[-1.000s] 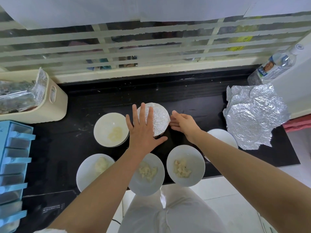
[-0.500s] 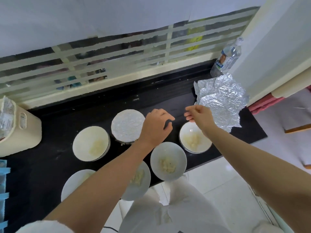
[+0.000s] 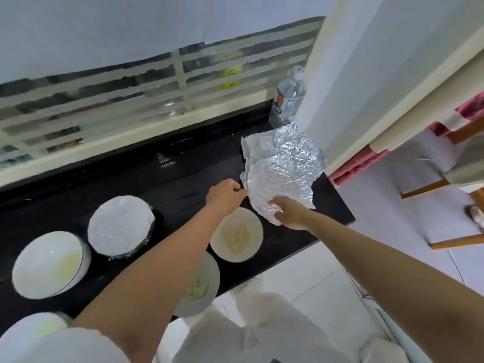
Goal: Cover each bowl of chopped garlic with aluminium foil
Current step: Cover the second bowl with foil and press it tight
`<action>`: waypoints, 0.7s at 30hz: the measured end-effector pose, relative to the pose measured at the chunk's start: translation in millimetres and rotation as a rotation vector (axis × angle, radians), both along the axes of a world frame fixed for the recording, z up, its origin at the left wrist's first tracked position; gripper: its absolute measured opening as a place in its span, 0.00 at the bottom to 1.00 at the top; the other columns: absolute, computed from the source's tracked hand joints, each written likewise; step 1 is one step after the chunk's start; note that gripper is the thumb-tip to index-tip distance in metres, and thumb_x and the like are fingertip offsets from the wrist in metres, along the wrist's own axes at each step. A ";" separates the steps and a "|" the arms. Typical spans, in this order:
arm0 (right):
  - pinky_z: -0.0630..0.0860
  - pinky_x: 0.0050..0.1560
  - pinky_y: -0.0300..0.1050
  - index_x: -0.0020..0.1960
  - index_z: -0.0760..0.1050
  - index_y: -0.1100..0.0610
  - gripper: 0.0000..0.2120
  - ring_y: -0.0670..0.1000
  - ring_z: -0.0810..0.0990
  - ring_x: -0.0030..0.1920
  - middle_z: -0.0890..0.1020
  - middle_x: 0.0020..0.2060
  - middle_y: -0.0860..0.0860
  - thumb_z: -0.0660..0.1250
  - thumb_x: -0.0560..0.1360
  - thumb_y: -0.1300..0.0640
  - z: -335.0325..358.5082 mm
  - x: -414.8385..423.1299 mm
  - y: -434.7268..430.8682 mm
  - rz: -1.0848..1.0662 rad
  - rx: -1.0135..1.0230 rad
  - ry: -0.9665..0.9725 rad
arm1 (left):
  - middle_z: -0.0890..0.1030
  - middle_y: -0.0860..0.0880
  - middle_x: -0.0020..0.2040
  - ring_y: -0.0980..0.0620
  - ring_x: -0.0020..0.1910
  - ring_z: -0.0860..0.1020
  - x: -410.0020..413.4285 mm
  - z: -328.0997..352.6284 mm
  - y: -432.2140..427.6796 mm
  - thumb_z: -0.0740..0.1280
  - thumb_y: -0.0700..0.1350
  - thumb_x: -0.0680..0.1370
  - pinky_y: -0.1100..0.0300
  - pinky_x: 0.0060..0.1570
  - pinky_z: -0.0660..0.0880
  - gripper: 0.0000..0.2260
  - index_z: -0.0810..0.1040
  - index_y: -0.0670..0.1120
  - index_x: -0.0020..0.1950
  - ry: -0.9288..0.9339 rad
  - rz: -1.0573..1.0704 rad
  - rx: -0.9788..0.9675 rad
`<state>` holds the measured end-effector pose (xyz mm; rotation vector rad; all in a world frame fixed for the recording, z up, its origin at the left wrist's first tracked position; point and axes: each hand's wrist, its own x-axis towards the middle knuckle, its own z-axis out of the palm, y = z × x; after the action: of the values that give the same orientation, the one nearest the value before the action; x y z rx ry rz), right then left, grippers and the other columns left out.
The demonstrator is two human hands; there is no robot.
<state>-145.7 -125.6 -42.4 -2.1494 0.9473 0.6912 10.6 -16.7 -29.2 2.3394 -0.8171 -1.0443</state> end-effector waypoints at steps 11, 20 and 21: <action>0.64 0.68 0.46 0.69 0.71 0.56 0.18 0.54 0.69 0.69 0.68 0.71 0.53 0.59 0.80 0.58 -3.3 -10.4 -28.4 0.135 0.002 -0.066 | 0.77 0.42 0.62 0.41 0.65 0.71 -13.3 -16.5 -57.2 0.60 0.51 0.81 0.51 0.69 0.63 0.15 0.75 0.47 0.64 0.018 -0.017 0.141; 0.68 0.66 0.45 0.65 0.75 0.56 0.15 0.52 0.75 0.64 0.73 0.65 0.51 0.59 0.80 0.60 -4.1 -14.9 -41.4 0.054 0.088 -0.132 | 0.77 0.44 0.47 0.42 0.47 0.77 -14.8 -23.6 -62.1 0.67 0.47 0.75 0.50 0.46 0.74 0.20 0.73 0.35 0.61 0.183 0.236 -0.025; 0.68 0.67 0.45 0.65 0.76 0.55 0.15 0.52 0.74 0.64 0.73 0.65 0.51 0.58 0.81 0.60 -3.5 -15.2 -41.3 0.047 0.092 -0.136 | 0.76 0.47 0.53 0.45 0.52 0.77 -15.3 -23.3 -61.2 0.67 0.45 0.76 0.50 0.52 0.74 0.21 0.70 0.38 0.66 0.193 0.253 -0.033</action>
<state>-160.8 -167.0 -45.9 -2.1140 0.7812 0.5910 -4.7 -77.9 -52.5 2.2015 -0.4495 -1.1143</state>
